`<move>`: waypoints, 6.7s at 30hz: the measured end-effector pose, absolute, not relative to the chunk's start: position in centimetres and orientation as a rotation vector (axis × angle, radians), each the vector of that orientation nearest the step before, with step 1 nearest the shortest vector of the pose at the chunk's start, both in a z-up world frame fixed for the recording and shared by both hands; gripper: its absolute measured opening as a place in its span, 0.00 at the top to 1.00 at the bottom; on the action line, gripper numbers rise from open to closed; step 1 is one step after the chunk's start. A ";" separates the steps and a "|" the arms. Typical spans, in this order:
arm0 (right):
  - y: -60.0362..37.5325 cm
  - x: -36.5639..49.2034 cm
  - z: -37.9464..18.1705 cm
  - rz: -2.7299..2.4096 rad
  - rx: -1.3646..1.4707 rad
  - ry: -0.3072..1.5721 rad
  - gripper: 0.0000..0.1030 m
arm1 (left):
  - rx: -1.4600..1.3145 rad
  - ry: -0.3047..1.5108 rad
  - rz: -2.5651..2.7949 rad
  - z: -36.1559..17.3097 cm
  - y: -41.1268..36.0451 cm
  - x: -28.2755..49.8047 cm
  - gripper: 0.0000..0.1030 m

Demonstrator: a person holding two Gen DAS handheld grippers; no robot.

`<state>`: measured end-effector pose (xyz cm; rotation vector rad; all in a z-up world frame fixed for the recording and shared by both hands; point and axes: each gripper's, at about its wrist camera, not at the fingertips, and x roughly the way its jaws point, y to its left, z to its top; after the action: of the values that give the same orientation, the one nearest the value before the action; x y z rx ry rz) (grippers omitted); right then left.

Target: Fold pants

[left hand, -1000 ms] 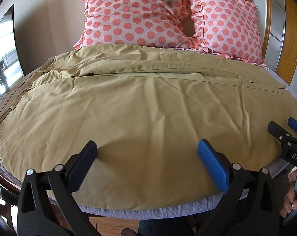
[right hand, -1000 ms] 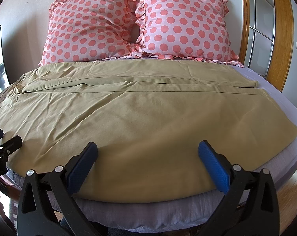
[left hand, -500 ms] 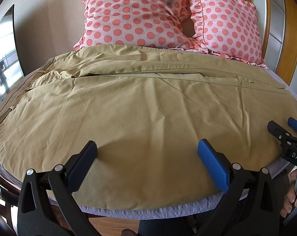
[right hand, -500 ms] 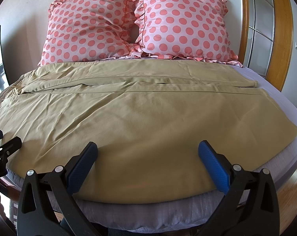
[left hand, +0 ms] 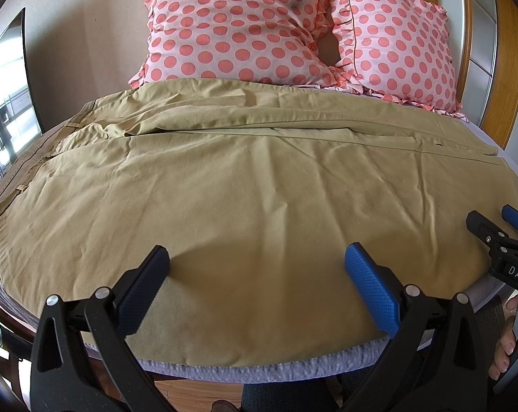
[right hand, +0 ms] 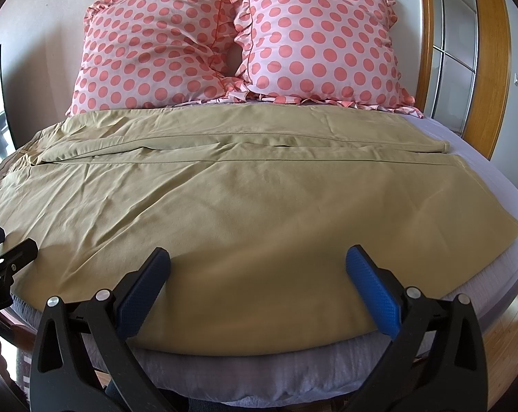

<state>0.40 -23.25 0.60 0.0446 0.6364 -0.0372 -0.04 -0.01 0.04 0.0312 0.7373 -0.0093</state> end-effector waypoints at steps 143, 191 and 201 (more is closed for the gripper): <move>-53.5 -5.4 -0.9 -0.296 1.084 0.352 0.97 | -0.603 0.699 0.140 2.4 21.5 -5.3 0.92; -11.6 2.7 3.2 0.737 0.020 0.722 0.61 | -0.700 0.440 0.178 1.8 23.4 -11.6 0.07; -14.9 1.0 3.9 0.713 0.160 0.628 0.12 | -0.702 0.489 0.173 1.3 23.6 -9.0 0.06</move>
<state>0.96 -14.89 3.89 0.1599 0.6275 0.7131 -8.98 23.58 1.34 -0.7018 0.4885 0.1734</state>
